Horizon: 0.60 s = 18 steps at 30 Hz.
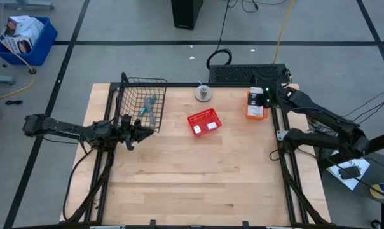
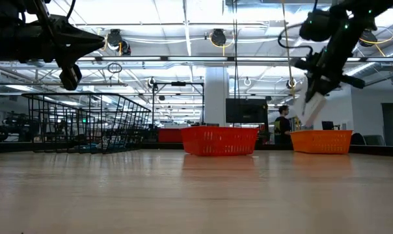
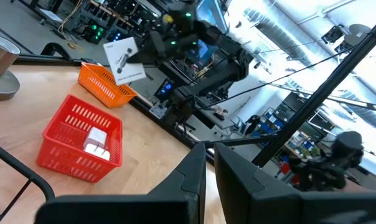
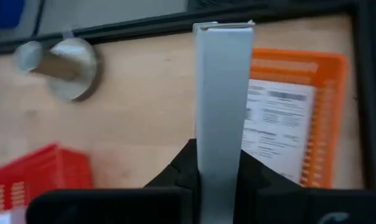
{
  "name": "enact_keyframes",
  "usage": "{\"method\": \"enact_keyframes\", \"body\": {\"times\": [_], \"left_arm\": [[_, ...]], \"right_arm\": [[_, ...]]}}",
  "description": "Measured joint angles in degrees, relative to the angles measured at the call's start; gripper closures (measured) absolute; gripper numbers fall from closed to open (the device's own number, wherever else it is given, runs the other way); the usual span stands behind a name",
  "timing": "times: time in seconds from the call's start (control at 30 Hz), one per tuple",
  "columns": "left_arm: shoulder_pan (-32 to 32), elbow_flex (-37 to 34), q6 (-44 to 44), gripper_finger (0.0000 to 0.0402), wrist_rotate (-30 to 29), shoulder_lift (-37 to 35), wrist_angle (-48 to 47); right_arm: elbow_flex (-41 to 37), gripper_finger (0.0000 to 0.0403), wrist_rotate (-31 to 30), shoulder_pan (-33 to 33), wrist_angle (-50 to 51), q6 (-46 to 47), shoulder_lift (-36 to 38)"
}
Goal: Pick and place items into bin
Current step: Put the white card reader box into the orange bin
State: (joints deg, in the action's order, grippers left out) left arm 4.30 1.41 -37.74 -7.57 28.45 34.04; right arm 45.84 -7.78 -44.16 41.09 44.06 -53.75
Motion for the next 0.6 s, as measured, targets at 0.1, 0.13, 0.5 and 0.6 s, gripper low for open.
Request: {"method": "enact_keyframes", "body": {"times": [0.1,0.13,0.5,0.6], "left_arm": [[0.01,0.0,0.0,0.0364,-0.02,-0.02,0.0],[0.01,0.0,0.0,0.0364,-0.01,-0.02,0.02],[0.01,0.0,0.0,0.0364,-0.02,-0.01,0.02],[0.01,0.0,0.0,0.0364,-0.02,0.0,0.02]], "right_arm": [[-0.98,0.0366,2.64,-5.8,0.06,-2.32,-0.03],[-1.0,0.0365,3.69,-7.51,-0.21,-3.46,-0.01],[-1.0,0.0353,17.97,-18.86,-2.96,-8.6,-4.19],[-1.0,0.0351,19.91,-19.47,-2.78,-9.85,-6.58]]}}
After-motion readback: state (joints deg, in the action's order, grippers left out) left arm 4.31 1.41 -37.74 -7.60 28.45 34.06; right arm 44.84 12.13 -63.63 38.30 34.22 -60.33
